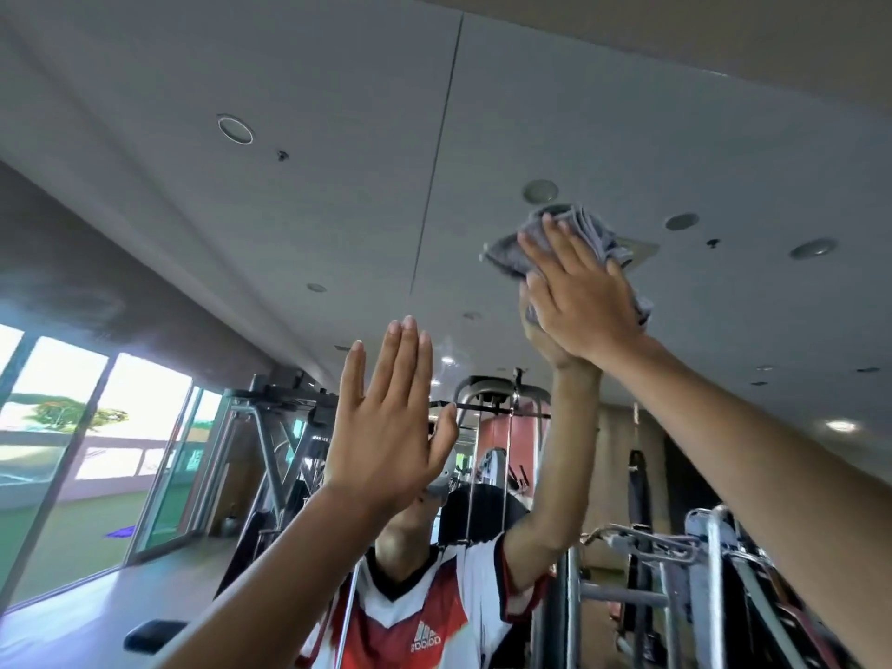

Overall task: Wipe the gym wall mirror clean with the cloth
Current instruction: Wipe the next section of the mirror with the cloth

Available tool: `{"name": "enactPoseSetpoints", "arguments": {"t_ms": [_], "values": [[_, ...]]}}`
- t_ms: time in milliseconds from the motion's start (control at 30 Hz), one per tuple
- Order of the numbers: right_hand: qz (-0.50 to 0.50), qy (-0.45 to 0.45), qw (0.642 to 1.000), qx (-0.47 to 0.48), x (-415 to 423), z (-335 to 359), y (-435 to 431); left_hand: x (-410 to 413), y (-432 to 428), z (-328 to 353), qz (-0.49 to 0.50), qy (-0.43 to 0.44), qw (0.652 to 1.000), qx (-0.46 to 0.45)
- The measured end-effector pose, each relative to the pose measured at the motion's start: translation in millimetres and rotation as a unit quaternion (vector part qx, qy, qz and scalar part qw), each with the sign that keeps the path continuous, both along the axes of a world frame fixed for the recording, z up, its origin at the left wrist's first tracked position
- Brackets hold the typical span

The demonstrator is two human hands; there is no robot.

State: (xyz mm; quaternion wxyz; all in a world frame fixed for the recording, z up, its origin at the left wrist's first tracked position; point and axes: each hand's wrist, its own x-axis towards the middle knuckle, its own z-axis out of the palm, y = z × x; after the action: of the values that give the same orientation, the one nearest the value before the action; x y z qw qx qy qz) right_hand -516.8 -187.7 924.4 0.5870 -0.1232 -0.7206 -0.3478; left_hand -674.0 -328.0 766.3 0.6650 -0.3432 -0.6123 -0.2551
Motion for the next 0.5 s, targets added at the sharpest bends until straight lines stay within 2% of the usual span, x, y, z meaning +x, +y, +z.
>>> {"name": "enactPoseSetpoints", "arguments": {"t_ms": [100,167,267,400,467,500], "values": [[-0.002,0.044,0.997,-0.061,-31,12,-33,0,2,-12,-0.006,-0.014,1.0,-0.002],[0.0,0.035,0.999,-0.041,-46,8,-45,-1,2,-20,-0.004,-0.024,1.0,-0.004],[0.008,-0.055,0.996,0.068,-53,-16,-50,1,1,-22,0.004,-0.038,0.999,-0.003],[0.015,-0.232,0.948,0.218,-25,-41,-30,5,-1,-27,0.01,-0.059,0.998,-0.009],[-0.002,-0.269,0.93,0.252,-1,-30,-4,6,0,-36,0.012,-0.068,0.998,-0.005],[-0.006,-0.263,0.933,0.246,9,-20,8,7,1,-40,0.012,-0.072,0.997,-0.005]]}}
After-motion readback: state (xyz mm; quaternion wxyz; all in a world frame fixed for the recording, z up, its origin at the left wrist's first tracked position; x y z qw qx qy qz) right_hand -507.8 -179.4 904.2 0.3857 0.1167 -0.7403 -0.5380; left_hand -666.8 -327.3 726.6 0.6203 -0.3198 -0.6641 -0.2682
